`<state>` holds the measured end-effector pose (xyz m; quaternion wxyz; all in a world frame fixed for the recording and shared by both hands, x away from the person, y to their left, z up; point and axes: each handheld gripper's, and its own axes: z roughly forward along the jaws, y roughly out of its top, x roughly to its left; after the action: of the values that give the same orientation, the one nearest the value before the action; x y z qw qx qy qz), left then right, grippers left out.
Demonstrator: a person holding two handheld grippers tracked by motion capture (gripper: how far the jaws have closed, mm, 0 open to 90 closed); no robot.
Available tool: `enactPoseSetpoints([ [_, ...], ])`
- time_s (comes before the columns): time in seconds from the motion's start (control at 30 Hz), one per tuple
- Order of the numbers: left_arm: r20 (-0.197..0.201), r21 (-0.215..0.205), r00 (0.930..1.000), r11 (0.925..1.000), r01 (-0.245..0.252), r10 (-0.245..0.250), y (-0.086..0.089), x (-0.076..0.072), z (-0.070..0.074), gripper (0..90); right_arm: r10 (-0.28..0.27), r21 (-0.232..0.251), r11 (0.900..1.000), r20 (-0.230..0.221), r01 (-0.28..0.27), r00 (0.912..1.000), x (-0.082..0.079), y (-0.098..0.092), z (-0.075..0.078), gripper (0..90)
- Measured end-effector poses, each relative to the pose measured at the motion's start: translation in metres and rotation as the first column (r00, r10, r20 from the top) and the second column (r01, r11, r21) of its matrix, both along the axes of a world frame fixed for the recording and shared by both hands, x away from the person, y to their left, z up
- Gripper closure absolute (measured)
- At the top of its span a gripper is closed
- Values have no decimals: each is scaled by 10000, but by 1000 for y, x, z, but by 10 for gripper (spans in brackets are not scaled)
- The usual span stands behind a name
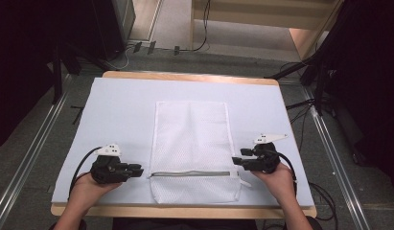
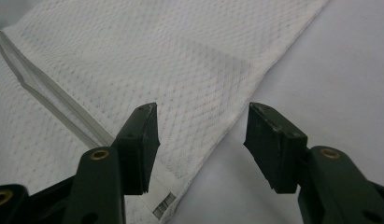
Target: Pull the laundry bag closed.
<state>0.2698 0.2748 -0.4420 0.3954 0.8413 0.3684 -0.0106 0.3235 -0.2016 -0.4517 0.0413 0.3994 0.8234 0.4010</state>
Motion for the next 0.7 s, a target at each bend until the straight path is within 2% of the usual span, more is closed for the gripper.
enactPoseSetpoints([
  [0.2,100,130,9985,9985,534,-535,-11,-1,-5,742,102,-46,9999,-18,-102,9999,2,3,-1,457],
  [0.27,50,387,9975,9968,701,-704,-15,1,-9,735,98,-71,9999,-83,-99,9999,2,4,-1,457],
  [0.47,110,433,9965,9957,818,-823,-16,5,-13,724,155,-37,9999,-78,-155,9998,2,6,-1,468],
  [0.57,124,508,9957,9946,909,-917,-18,7,-16,722,199,105,9998,-195,-197,9996,1,8,0,503],
  [0.7,184,568,9941,9927,1061,-1073,-19,9,-20,726,343,206,9992,-140,-340,9993,0,12,2,523],
])
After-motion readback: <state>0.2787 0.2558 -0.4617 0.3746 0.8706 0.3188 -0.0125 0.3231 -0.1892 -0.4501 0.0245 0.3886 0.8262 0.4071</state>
